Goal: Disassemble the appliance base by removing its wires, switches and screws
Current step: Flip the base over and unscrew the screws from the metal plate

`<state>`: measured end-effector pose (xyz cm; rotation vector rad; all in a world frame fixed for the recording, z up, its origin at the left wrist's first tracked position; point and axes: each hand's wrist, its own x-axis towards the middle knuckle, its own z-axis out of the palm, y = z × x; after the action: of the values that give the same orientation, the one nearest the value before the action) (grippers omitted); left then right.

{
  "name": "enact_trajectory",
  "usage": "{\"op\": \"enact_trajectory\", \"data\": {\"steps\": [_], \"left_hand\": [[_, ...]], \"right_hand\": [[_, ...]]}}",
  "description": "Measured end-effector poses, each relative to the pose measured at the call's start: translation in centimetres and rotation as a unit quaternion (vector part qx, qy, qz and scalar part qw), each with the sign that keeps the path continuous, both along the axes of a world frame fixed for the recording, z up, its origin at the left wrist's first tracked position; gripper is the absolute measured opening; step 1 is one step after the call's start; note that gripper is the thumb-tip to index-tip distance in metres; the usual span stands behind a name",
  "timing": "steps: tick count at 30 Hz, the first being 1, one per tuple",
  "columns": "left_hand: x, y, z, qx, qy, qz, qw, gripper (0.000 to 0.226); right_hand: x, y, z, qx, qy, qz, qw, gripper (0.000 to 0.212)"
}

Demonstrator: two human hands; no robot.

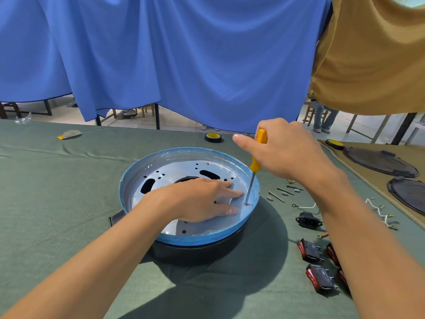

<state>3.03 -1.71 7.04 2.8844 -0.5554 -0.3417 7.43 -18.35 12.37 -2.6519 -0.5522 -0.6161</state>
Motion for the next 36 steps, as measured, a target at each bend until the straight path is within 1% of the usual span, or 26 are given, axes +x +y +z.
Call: {"op": "enact_trajectory", "data": {"steps": [1, 4, 5, 6, 8, 9, 10, 12, 13, 14, 15, 17, 18, 19, 20, 21, 22, 24, 26, 27, 28, 29, 30, 32, 33, 36], "left_hand": [[0.02, 0.0, 0.0, 0.0, 0.001, 0.001, 1.0, 0.053], [0.1, 0.02, -0.02, 0.0, 0.003, 0.004, 1.0, 0.053], [0.11, 0.02, -0.05, 0.001, 0.003, 0.004, 1.0, 0.053], [0.11, 0.04, -0.08, 0.004, 0.002, 0.003, 1.0, 0.053], [0.14, 0.09, -0.1, 0.005, 0.003, 0.004, 1.0, 0.053], [0.19, 0.08, -0.11, 0.004, 0.004, 0.005, 1.0, 0.053], [0.21, 0.11, -0.14, 0.003, 0.004, 0.006, 1.0, 0.053], [0.29, 0.17, -0.2, 0.001, 0.003, 0.006, 1.0, 0.054], [0.32, 0.17, -0.21, 0.0, 0.004, 0.007, 1.0, 0.053], [0.34, 0.16, -0.23, -0.001, 0.006, 0.008, 1.0, 0.053], [0.33, 0.16, -0.25, -0.002, 0.007, 0.01, 1.0, 0.053], [0.33, 0.17, -0.22, -0.003, 0.006, 0.01, 1.0, 0.053], [0.32, 0.17, -0.22, -0.002, 0.006, 0.01, 1.0, 0.053], [0.33, 0.16, -0.22, -0.003, 0.005, 0.009, 1.0, 0.053], [0.32, 0.17, -0.25, -0.003, 0.005, 0.008, 1.0, 0.053], [0.32, 0.18, -0.28, -0.004, 0.004, 0.007, 1.0, 0.053], [0.33, 0.21, -0.31, -0.003, 0.004, 0.007, 1.0, 0.053], [0.35, 0.19, -0.32, -0.002, 0.004, 0.008, 1.0, 0.053], [0.36, 0.19, -0.31, 0.0, 0.004, 0.009, 1.0, 0.053], [0.36, 0.18, -0.3, 0.0, 0.003, 0.008, 1.0, 0.053], [0.36, 0.17, -0.29, 0.0, 0.003, 0.007, 1.0, 0.053], [0.34, 0.17, -0.28, 0.0, 0.003, 0.006, 1.0, 0.053], [0.31, 0.19, -0.26, 0.0, 0.004, 0.007, 1.0, 0.054], [0.26, 0.18, -0.21, -0.001, 0.004, 0.007, 1.0, 0.054], [0.25, 0.16, -0.17, -0.002, 0.003, 0.006, 1.0, 0.054], [0.17, 0.09, -0.11, -0.003, 0.002, 0.003, 1.0, 0.053]], "right_hand": [[-0.05, 0.06, -0.02, 0.005, -0.012, 0.0, 1.0, 0.044], [0.18, -0.08, 0.19, 0.015, 0.025, 0.019, 0.999, 0.016], [0.15, -0.11, 0.22, 0.008, 0.035, 0.018, 0.999, 0.014], [0.09, -0.09, 0.15, 0.0, 0.037, 0.012, 0.999, 0.019], [-0.02, 0.06, 0.0, -0.003, 0.004, -0.007, 1.0, 0.039], [-0.09, 0.11, -0.04, -0.001, -0.01, -0.011, 1.0, 0.043], [-0.08, 0.12, -0.01, 0.004, -0.008, -0.008, 1.0, 0.037], [0.16, 0.0, 0.15, 0.009, 0.028, 0.005, 1.0, 0.017], [0.2, -0.09, 0.27, 0.006, 0.043, 0.006, 0.999, 0.014], [0.1, -0.1, 0.32, 0.004, 0.05, 0.005, 0.999, 0.017], [0.05, -0.06, 0.28, 0.002, 0.046, 0.002, 0.999, 0.025], [-0.15, 0.09, 0.16, -0.004, 0.009, -0.01, 1.0, 0.042], [-0.23, 0.15, 0.13, -0.005, 0.001, -0.01, 1.0, 0.041], [-0.17, 0.13, 0.13, -0.002, 0.008, -0.001, 1.0, 0.032], [-0.1, 0.04, 0.21, 0.001, 0.028, 0.008, 1.0, 0.02], [-0.02, -0.1, 0.28, 0.003, 0.049, 0.015, 0.999, 0.014], [-0.14, -0.17, 0.42, 0.004, 0.066, 0.02, 0.998, 0.013], [-0.3, -0.13, 0.46, -0.004, 0.059, 0.015, 0.998, 0.021], [-0.48, 0.14, 0.29, -0.011, 0.008, -0.004, 1.0, 0.041], [-0.51, 0.2, 0.24, -0.003, -0.006, -0.003, 1.0, 0.044], [-0.46, 0.16, 0.25, 0.005, -0.001, 0.006, 1.0, 0.039], [-0.3, 0.02, 0.29, 0.004, 0.016, 0.017, 1.0, 0.029], [-0.19, -0.17, 0.37, -0.01, 0.037, 0.023, 0.999, 0.02], [-0.22, -0.48, 0.56, -0.045, 0.05, 0.019, 0.998, 0.011], [-0.28, -0.48, 0.53, -0.054, 0.037, 0.008, 0.998, 0.013], [-0.63, -0.19, 0.27, -0.063, -0.057, -0.049, 0.995, 0.038]]}}
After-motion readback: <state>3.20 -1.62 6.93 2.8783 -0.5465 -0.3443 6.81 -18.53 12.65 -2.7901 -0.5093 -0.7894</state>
